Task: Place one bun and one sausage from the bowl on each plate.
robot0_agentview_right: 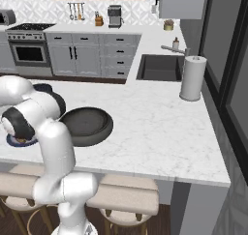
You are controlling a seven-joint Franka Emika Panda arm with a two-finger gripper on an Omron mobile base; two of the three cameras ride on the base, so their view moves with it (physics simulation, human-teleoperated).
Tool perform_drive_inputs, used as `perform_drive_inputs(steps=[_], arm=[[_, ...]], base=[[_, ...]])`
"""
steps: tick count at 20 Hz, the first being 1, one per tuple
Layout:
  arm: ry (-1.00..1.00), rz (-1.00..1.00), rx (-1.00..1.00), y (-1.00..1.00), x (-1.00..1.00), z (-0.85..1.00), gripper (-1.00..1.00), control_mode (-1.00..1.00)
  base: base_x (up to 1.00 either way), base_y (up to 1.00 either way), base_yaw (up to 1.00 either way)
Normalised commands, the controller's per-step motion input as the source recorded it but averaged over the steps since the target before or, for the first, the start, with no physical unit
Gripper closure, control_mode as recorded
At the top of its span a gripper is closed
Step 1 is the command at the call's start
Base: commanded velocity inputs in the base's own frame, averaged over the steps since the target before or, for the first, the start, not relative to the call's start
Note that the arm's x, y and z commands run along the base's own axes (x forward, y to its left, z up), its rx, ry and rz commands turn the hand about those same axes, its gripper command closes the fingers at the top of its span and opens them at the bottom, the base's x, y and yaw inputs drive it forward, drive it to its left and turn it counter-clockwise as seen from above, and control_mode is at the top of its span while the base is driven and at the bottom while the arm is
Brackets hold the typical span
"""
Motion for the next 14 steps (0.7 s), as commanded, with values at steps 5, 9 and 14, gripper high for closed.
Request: perform_drive_inputs(steps=[5, 9, 14], arm=[[-0.58, 0.00, 0.04, -0.95, -1.00, 1.00, -1.00, -1.00], [-0.42, 0.00, 0.18, -1.00, -1.00, 0.87, -1.00, -1.00], [-0.04, -0.03, 0.06, -0.25, -0.20, -0.01, -1.00, -1.00]], base=[[0.00, 0.00, 0.00], [0.00, 0.00, 0.00], [0.00, 0.00, 0.00]])
